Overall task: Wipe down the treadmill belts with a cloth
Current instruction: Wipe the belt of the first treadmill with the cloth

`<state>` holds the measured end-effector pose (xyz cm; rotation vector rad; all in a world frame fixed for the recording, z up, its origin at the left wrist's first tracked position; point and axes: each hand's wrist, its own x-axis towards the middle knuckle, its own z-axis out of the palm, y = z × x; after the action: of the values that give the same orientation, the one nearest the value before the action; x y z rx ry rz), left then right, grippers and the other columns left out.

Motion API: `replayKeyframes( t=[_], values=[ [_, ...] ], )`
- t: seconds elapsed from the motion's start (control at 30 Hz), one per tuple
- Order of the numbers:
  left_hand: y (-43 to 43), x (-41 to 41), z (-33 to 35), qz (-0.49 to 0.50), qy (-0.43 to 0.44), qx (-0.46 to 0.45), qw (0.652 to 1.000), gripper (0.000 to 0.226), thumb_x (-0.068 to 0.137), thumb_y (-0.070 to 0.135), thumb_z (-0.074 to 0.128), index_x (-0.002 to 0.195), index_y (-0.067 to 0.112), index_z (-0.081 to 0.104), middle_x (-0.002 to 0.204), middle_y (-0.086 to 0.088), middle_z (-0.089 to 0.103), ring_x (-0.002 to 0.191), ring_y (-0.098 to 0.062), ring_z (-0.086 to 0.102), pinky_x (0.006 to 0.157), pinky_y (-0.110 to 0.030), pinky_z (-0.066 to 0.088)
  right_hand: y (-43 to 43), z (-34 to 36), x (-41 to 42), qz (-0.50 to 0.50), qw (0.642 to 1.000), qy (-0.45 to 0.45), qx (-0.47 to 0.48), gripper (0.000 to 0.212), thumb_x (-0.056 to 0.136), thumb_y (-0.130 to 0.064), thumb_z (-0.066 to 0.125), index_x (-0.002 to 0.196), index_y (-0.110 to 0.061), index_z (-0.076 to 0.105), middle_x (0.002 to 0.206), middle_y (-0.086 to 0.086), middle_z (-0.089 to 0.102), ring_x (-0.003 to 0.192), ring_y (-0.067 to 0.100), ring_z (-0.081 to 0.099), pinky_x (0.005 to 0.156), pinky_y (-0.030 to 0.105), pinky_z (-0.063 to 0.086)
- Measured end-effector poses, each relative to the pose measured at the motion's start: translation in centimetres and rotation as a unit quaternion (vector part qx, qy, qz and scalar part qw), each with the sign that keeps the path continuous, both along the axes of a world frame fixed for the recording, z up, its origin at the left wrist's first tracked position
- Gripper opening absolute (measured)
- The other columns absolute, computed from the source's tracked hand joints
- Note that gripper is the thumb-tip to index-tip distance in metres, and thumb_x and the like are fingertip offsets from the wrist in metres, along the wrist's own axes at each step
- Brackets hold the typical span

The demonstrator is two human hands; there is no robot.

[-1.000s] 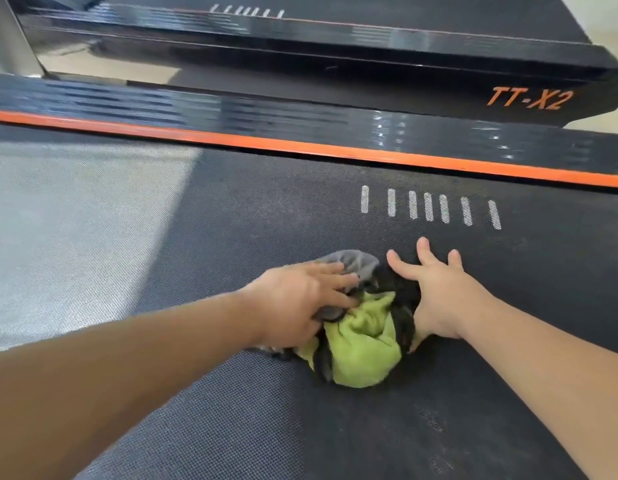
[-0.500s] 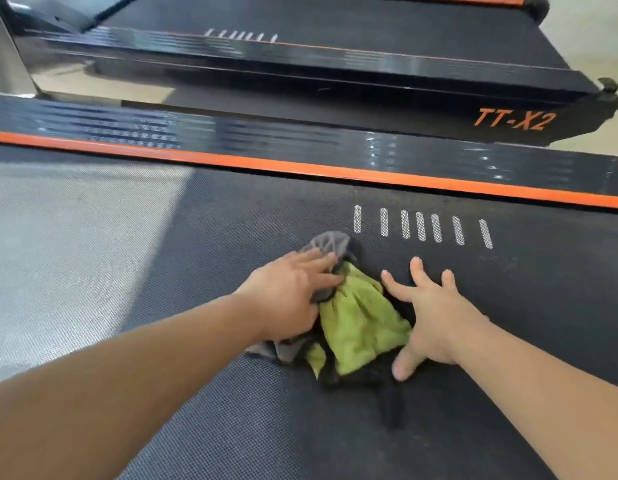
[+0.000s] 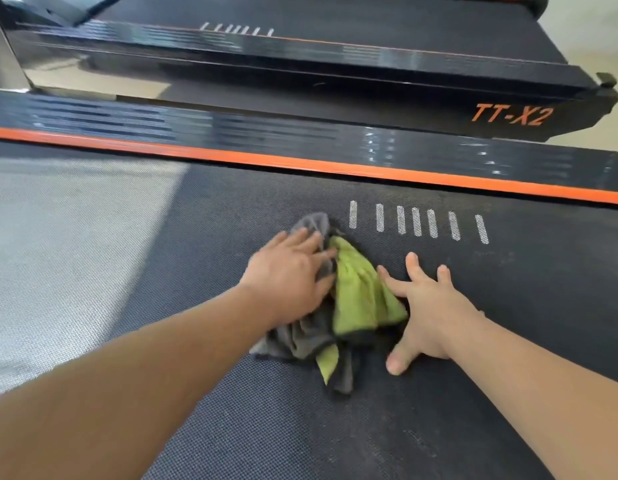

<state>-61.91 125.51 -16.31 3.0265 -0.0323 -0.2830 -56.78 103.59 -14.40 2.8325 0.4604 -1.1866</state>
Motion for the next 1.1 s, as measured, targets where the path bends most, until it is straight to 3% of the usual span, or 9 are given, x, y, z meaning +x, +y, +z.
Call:
replayKeyframes(
  t=[0.1, 0.3, 0.43, 0.5, 0.6, 0.73, 0.9, 1.0, 1.1],
  values=[
    [-3.0, 0.5, -0.3, 0.08, -0.003, -0.063, 0.995, 0.059, 0.101, 0.05, 0.037, 0.156, 0.028, 0.043, 0.171, -0.003, 0.02, 0.158, -0.026, 0.01, 0.129, -0.041, 0.011, 0.2, 0.3, -0.2, -0.01, 1.0, 0.002, 0.007, 0.145, 0.048, -0.043, 0.102, 0.152, -0.067, 0.003, 0.159, -0.024, -0.038, 0.152, 0.032, -0.03, 0.103, 0.086, 0.024],
    [-2.0, -2.9, -0.6, -0.132, 0.014, -0.044, 0.99, 0.067, 0.096, 0.05, 0.034, 0.16, 0.031, 0.032, 0.171, 0.002, 0.019, 0.159, -0.019, 0.012, 0.128, -0.038, 0.015, 0.2, 0.4, -0.2, -0.017, 1.0, 0.001, 0.011, 0.145, 0.045, -0.048, 0.102, 0.151, -0.068, 0.005, 0.158, -0.026, -0.038, 0.152, 0.032, -0.029, 0.104, 0.087, 0.022],
    [3.2, 0.4, -0.6, 0.107, -0.003, -0.026, 0.994, 0.064, 0.095, 0.038, 0.044, 0.158, 0.035, 0.035, 0.171, 0.003, 0.021, 0.157, -0.023, 0.015, 0.127, -0.038, 0.019, 0.3, 0.7, -0.3, -0.004, 1.0, -0.003, -0.001, 0.149, 0.051, -0.045, 0.101, 0.15, -0.066, -0.008, 0.159, -0.021, -0.039, 0.153, 0.032, -0.029, 0.104, 0.085, 0.025],
    [1.1, -0.3, -0.6, 0.153, -0.001, -0.068, 0.986, 0.068, 0.093, 0.046, 0.036, 0.16, 0.034, 0.032, 0.172, 0.003, 0.015, 0.159, -0.024, 0.007, 0.129, -0.039, 0.009, 0.3, 0.6, -0.3, -0.006, 1.0, -0.004, 0.0, 0.146, 0.051, -0.044, 0.101, 0.153, -0.064, -0.002, 0.159, -0.022, -0.039, 0.153, 0.032, -0.029, 0.104, 0.085, 0.025],
    [-3.8, -3.5, 0.5, 0.046, 0.022, -0.155, 0.987, 0.073, 0.09, 0.061, 0.017, 0.152, 0.035, 0.045, 0.17, 0.002, 0.022, 0.158, -0.023, 0.006, 0.129, -0.039, 0.002, 0.3, 0.2, -0.3, -0.028, 0.999, -0.017, 0.01, 0.125, 0.065, -0.027, 0.096, 0.154, -0.061, 0.015, 0.159, -0.025, -0.036, 0.154, 0.029, -0.027, 0.105, 0.084, 0.025],
    [-4.5, -4.8, 0.6, -0.035, 0.07, -0.079, 0.994, 0.087, 0.085, 0.091, 0.026, 0.157, 0.043, 0.033, 0.171, 0.01, 0.005, 0.159, -0.019, -0.006, 0.129, -0.046, 0.001, -0.1, -0.6, -0.2, -0.03, 0.998, -0.049, 0.023, 0.1, 0.088, -0.003, 0.066, 0.152, -0.063, 0.017, 0.159, -0.028, -0.032, 0.155, 0.027, -0.023, 0.106, 0.081, 0.027],
    [-0.7, 1.0, -0.3, -0.034, 0.024, -0.006, 0.999, 0.057, 0.097, 0.05, 0.049, 0.152, 0.037, 0.044, 0.17, -0.001, 0.021, 0.158, -0.025, 0.009, 0.126, -0.045, 0.022, 0.0, 0.1, -0.2, -0.012, 1.0, -0.008, 0.004, 0.138, 0.046, -0.044, 0.101, 0.152, -0.064, 0.015, 0.158, -0.026, -0.037, 0.153, 0.029, -0.028, 0.103, 0.084, 0.028],
    [0.8, 3.9, -0.1, 0.097, 0.028, -0.052, 0.993, 0.051, 0.099, 0.041, 0.048, 0.148, 0.032, 0.049, 0.166, -0.004, 0.028, 0.156, -0.029, 0.016, 0.121, -0.045, 0.03, 0.2, 0.4, -0.3, 0.003, 1.0, -0.005, -0.003, 0.148, 0.047, -0.047, 0.1, 0.151, -0.067, -0.003, 0.159, -0.024, -0.038, 0.153, 0.032, -0.029, 0.102, 0.085, 0.028],
    [-2.3, 3.0, -0.6, 0.044, -0.026, -0.068, 0.996, 0.042, 0.095, 0.037, 0.052, 0.134, 0.025, 0.061, 0.158, -0.007, 0.039, 0.149, -0.032, 0.026, 0.122, -0.042, 0.027, 0.3, 0.8, -0.3, -0.013, 1.0, 0.0, 0.001, 0.139, 0.047, -0.046, 0.101, 0.155, -0.059, 0.016, 0.159, -0.025, -0.037, 0.153, 0.03, -0.029, 0.103, 0.085, 0.027]
  ],
)
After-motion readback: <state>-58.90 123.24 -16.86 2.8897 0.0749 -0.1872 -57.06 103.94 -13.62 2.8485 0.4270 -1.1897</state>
